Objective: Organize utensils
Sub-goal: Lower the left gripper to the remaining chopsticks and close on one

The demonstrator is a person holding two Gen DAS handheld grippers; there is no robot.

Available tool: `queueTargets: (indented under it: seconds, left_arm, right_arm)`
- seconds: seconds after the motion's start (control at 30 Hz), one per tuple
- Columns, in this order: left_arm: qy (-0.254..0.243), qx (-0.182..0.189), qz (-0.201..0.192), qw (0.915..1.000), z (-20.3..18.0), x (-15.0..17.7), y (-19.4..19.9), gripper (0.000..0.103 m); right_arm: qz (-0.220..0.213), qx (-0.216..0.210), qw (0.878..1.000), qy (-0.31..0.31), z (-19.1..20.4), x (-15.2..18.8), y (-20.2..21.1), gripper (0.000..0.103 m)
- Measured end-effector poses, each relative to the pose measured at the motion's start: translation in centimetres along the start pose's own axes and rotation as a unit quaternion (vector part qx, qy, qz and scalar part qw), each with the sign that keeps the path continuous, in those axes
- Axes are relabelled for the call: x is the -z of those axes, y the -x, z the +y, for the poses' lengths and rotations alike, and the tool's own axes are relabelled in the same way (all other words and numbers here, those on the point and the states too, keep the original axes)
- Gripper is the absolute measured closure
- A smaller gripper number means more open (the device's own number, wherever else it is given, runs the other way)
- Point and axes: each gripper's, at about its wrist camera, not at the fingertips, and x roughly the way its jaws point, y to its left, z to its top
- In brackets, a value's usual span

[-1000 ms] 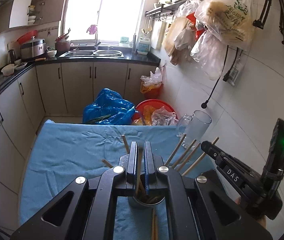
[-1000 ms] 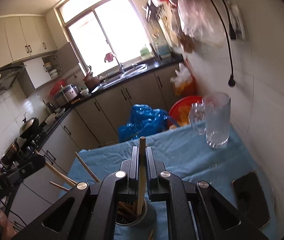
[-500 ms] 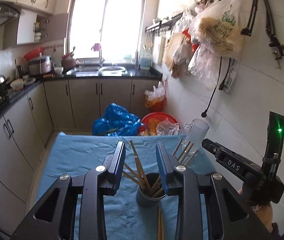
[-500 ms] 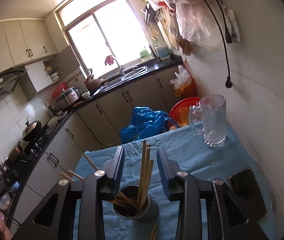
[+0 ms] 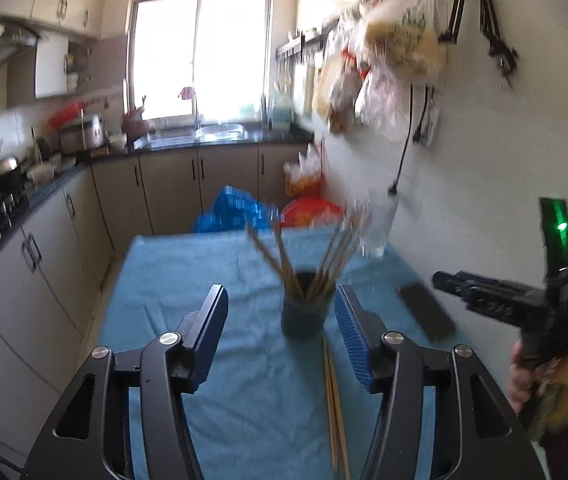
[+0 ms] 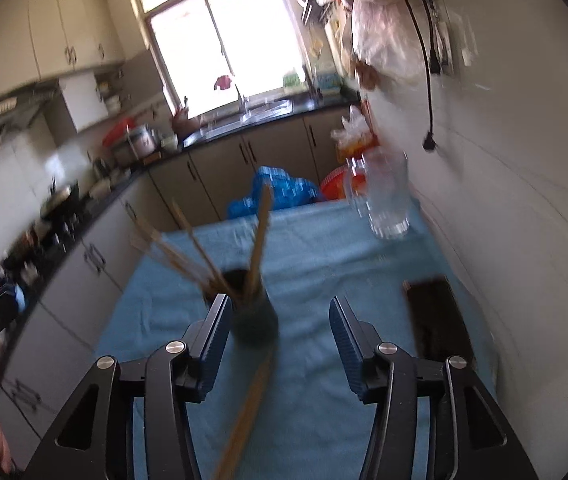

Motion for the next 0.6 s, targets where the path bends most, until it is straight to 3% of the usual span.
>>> queueTargets:
  seconds: [0.13,0.2,0.27,0.33,0.37,0.43,0.6]
  left_arm:
    - [0.017,0.012,0.073,0.9971,0.3,4.9,-3.3,0.048]
    - [0.028,0.033,0.13,0.9906,0.0,7.9,-5.9,0.049]
    - [0.032,0.053,0.173,0.9829,-0.5,10.3,-8.1,0.056]
    - [0.027,0.057,0.21,0.9756,-1.3,12.3,-10.1,0.073]
    - [0.023,0.062,0.225,0.9722,-1.8,13.1,-11.0,0.075]
    - [0.014,0.067,0.242,0.968,-2.5,14.4,-12.2,0.081]
    - [-0.002,0.08,0.249,0.9653,-3.6,15.7,-13.2,0.082]
  right_arm:
    - [0.057,0.009,0.998,0.002,-1.2,5.1,-0.5,0.047]
    - [0.086,0.01,0.996,0.004,-1.8,7.7,-1.3,0.047]
    - [0.111,0.003,0.994,0.001,-2.3,9.8,-2.3,0.047]
    - [0.129,-0.007,0.992,-0.008,-2.7,11.4,-3.1,0.047]
    - [0.137,-0.015,0.99,-0.014,-2.9,12.1,-3.4,0.047]
    - [0.149,-0.026,0.988,-0.025,-3.1,13.3,-3.9,0.047]
    - [0.156,-0.031,0.987,-0.03,-3.3,14.5,-4.7,0.047]
